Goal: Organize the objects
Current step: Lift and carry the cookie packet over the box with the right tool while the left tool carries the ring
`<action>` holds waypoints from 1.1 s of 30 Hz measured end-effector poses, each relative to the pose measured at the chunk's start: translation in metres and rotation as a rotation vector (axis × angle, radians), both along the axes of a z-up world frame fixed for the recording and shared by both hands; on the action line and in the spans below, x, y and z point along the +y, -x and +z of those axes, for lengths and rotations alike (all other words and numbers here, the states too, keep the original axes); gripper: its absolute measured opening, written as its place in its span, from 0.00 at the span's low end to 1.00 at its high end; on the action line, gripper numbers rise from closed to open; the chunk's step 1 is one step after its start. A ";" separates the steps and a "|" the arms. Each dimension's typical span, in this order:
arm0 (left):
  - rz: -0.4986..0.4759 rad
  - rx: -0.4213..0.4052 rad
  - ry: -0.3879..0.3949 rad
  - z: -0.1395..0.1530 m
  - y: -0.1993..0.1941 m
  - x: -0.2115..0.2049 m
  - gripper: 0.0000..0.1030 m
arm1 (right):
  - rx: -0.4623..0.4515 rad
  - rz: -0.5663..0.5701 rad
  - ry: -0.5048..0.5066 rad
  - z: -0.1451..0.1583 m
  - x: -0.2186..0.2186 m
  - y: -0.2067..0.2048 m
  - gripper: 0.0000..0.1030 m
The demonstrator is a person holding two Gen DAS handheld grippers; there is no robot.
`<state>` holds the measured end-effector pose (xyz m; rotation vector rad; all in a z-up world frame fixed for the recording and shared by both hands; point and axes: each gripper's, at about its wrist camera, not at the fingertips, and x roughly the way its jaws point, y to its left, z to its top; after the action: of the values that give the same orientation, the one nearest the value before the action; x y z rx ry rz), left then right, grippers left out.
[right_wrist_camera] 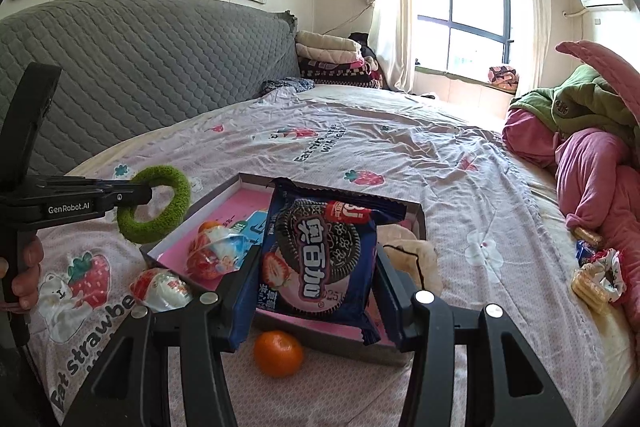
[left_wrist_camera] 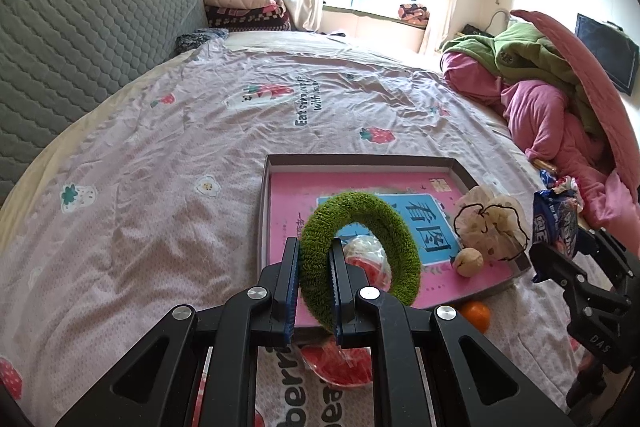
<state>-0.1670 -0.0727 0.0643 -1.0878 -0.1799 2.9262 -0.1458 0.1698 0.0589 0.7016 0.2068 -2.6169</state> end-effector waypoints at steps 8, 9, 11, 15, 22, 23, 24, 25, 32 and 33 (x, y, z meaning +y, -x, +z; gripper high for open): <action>0.001 -0.002 -0.002 -0.001 0.015 -0.007 0.13 | 0.013 -0.011 0.002 0.003 0.002 0.010 0.51; 0.003 -0.002 -0.003 -0.001 0.016 -0.008 0.13 | 0.015 -0.013 0.003 0.004 0.002 0.011 0.51; 0.006 -0.001 0.002 -0.001 0.019 -0.008 0.13 | 0.016 -0.015 0.004 0.005 0.001 0.014 0.51; 0.016 -0.002 0.019 -0.005 0.025 -0.011 0.13 | 0.021 -0.017 0.005 0.006 0.000 0.019 0.51; 0.036 -0.026 0.023 -0.016 0.032 -0.016 0.13 | 0.025 -0.009 0.001 0.006 -0.006 0.030 0.51; 0.036 -0.028 0.024 -0.017 0.033 -0.017 0.13 | 0.027 -0.007 0.000 0.006 -0.007 0.031 0.51; 0.036 -0.030 0.025 -0.018 0.034 -0.017 0.13 | 0.028 -0.004 -0.002 0.006 -0.008 0.032 0.51; 0.039 -0.033 0.024 -0.020 0.034 -0.017 0.13 | 0.029 -0.003 -0.006 0.006 -0.010 0.034 0.51; 0.030 -0.057 0.027 -0.030 0.040 -0.015 0.13 | 0.025 0.012 -0.020 0.002 -0.020 0.040 0.51; 0.030 -0.059 0.028 -0.031 0.041 -0.015 0.13 | 0.022 0.012 -0.021 0.001 -0.020 0.041 0.51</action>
<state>-0.2078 -0.0880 0.0332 -1.1867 -0.1576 2.9338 -0.1868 0.1494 0.0599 0.6768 0.2448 -2.6152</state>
